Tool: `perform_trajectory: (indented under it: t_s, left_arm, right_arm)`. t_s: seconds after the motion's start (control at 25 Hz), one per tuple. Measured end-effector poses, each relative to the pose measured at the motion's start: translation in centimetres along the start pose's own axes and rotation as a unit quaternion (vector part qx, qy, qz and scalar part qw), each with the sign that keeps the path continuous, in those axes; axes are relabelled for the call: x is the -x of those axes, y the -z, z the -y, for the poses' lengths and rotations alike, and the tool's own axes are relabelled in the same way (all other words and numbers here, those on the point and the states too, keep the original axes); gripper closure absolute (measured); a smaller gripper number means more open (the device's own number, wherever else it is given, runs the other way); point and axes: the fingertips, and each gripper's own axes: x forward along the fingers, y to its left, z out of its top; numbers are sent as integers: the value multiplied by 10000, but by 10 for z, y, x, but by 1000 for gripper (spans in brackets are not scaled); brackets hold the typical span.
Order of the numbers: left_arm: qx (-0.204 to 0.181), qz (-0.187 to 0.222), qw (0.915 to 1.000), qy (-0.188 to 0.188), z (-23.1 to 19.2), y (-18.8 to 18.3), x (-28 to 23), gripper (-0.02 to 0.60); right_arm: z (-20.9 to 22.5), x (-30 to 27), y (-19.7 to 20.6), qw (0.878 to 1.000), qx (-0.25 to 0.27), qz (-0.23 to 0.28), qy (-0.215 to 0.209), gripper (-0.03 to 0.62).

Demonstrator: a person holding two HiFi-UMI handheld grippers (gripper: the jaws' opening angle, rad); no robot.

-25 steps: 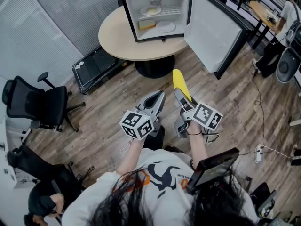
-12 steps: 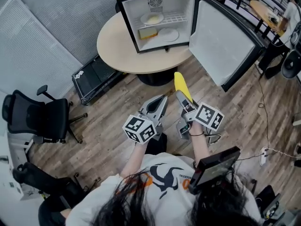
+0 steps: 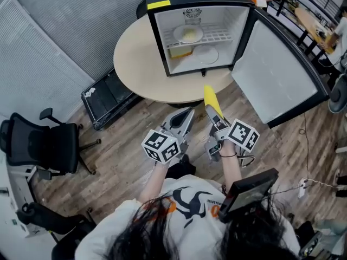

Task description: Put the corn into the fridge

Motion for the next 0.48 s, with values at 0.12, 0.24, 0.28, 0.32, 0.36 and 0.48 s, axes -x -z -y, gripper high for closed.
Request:
perform_trajectory:
  t_s: [0.12, 0.24, 0.28, 0.32, 0.36, 0.48]
  left_arm:
    - [67, 18, 10000, 12, -26, -7, -8, 569]
    - [127, -4, 9999, 40, -53, -12, -17, 569]
    - [133, -13, 9999, 61, -62, -14, -19, 569]
    - [142, -19, 9999, 90, -69, -16, -21, 569]
    - [160, -24, 9998, 128, -75, -17, -23, 570]
    - [239, -54, 9994, 234, -87, -18, -30, 569]
  right_arm:
    - [-4, -25, -4, 10000, -44, 0, 13, 335]
    - [-5, -51, -5, 9999, -126, -10, 31, 335]
    - [-5, -59, -5, 9999, -134, -4, 42, 335]
    - [-6, -66, -5, 9999, -132, 9, 61, 335]
    - [-6, -72, -6, 9999, -124, 28, 90, 335]
    - [-6, -81, -8, 9997, -113, 92, 188, 335]
